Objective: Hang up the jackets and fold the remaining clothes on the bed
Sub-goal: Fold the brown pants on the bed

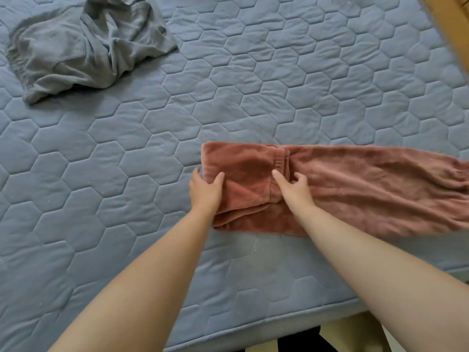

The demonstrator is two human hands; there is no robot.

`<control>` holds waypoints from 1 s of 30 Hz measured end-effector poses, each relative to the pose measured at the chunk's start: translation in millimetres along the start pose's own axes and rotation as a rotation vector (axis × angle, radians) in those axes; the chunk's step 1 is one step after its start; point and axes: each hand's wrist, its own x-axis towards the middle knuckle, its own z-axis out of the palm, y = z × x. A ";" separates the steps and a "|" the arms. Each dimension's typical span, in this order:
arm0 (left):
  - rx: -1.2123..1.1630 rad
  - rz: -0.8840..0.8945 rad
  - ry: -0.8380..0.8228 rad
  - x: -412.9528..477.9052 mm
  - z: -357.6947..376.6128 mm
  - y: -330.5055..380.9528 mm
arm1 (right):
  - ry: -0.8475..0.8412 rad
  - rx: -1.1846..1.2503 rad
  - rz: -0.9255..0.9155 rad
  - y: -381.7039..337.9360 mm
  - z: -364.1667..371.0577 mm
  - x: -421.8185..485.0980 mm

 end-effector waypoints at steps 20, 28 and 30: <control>-0.101 -0.068 -0.200 3.8 -4.7 -9.3 | -0.265 0.060 0.048 6.3 2.1 -1.3; -0.199 -0.206 -0.377 0.8 -12.7 -14.0 | 0.151 -0.442 -0.185 23.1 -8.6 2.0; -0.141 -0.164 -0.310 -5.8 -6.1 -3.8 | 0.118 -0.493 -0.500 26.9 -13.3 -5.8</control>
